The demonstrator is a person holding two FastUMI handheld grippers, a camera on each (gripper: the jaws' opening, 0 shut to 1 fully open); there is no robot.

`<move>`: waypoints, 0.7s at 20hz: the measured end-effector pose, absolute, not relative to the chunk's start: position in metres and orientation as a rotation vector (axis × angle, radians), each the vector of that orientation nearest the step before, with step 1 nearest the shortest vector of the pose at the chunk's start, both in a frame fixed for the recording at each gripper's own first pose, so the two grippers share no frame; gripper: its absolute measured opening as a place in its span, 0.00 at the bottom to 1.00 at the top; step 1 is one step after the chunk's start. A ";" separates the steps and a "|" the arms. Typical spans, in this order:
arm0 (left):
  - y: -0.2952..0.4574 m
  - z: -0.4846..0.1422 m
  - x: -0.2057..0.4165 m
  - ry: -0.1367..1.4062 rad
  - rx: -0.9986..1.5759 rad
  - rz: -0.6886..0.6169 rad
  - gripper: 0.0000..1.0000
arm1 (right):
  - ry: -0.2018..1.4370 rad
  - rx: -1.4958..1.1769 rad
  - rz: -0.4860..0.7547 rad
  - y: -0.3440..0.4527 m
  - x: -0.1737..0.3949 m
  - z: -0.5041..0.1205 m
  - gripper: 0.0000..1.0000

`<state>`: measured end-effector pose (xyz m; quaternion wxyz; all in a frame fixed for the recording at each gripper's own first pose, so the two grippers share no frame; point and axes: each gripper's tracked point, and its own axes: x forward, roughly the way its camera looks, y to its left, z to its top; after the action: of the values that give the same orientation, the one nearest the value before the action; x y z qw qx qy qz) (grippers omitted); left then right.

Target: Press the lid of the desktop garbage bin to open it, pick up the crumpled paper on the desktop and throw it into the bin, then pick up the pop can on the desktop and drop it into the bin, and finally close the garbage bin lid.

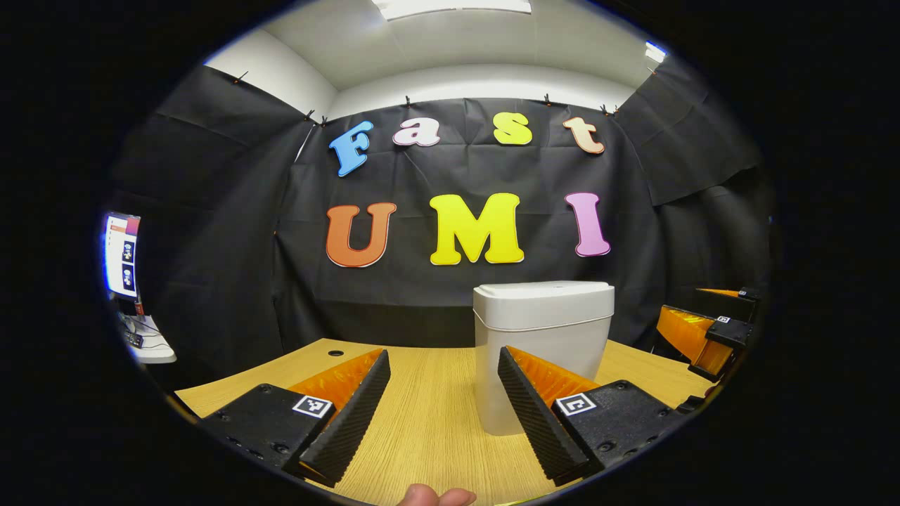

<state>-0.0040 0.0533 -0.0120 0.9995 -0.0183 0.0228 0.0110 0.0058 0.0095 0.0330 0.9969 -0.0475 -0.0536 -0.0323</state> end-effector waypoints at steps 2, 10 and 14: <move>0.054 -0.011 -0.004 0.044 -0.033 0.024 0.99 | -0.105 -0.089 -0.065 0.009 0.006 0.032 0.96; 0.053 -0.010 -0.006 0.038 -0.033 0.019 0.99 | -0.106 -0.104 -0.062 0.015 0.003 0.029 0.95; 0.054 -0.010 -0.005 0.035 -0.034 0.022 0.99 | -0.114 -0.107 -0.057 0.018 0.003 0.031 0.95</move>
<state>-0.0050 0.0542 -0.0098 0.9996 -0.0169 0.0177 0.0112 0.0028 0.0180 0.0313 0.9965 -0.0534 -0.0571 -0.0283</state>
